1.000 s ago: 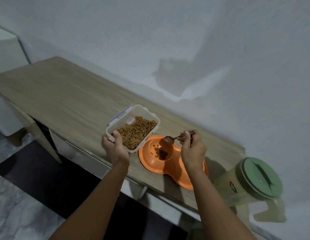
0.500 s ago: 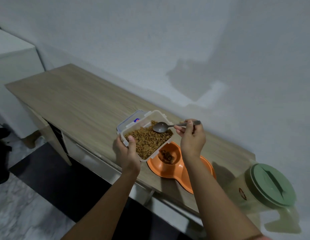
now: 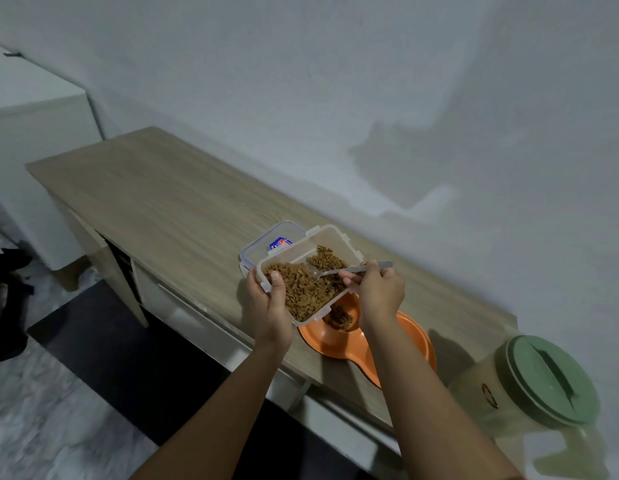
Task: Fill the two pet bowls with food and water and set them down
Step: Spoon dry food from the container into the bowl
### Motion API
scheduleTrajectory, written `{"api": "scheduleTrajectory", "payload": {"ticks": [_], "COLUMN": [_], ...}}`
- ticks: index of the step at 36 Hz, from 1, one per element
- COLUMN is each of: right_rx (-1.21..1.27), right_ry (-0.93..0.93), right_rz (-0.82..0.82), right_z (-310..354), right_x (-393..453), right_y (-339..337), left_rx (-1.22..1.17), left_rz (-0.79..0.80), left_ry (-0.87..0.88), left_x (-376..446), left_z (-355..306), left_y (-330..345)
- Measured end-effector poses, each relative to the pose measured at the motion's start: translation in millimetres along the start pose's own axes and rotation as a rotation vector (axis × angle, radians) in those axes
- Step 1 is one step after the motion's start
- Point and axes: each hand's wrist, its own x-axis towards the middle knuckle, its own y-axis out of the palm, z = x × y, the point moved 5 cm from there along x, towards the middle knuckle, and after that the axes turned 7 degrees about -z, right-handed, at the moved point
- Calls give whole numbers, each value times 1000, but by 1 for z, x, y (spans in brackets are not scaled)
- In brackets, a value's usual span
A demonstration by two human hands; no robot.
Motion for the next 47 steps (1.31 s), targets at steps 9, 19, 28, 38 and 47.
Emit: {"api": "scheduleTrajectory", "payload": {"ticks": [9,19,28,38,47], "right_rx": [73,155,223,-32,-351], "right_ry": [105,106,128,-89,-546], "right_rz": [-81,-127,-180,-274,-108], "right_z": [0,5,9,3,1], "right_x": [3,10,22,39,22], "right_y": [-11,-14,-26,-61,-49], "left_rx": [-55,-92,-130,-125,-130], "left_rz": [-45,-75,-131,-247,-208], "left_ry": [-104,-110,-140,-239,-248], "left_x": [13,15,26,36,37], "left_z": [31,29,41,62,57], "left_y": [-6,-8,-6,-1,2]}}
